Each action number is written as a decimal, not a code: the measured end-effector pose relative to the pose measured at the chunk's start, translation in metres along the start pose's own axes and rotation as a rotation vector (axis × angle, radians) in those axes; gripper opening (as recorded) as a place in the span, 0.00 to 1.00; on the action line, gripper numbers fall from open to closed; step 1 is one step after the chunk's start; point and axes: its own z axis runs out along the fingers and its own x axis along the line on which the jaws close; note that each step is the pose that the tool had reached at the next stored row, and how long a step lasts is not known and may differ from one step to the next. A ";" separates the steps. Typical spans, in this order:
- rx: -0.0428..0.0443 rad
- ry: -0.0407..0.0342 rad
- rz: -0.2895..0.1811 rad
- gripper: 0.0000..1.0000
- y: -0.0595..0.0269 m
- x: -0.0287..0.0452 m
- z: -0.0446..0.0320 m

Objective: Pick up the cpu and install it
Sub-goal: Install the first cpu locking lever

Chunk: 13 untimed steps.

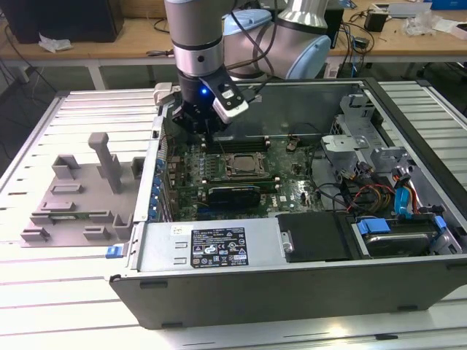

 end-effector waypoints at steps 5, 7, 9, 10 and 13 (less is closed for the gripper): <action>-0.0688 -0.0075 0.002 0.11 0.0002 0.0022 0.0000; -0.0990 -0.0111 0.003 0.11 0.0002 0.0021 0.0001; -0.1079 -0.0119 0.004 0.11 0.0001 0.0007 0.0001; -0.1114 -0.0125 0.004 0.11 -0.0001 -0.0006 0.0003; -0.1181 -0.0120 0.004 0.11 -0.0014 -0.0097 0.0005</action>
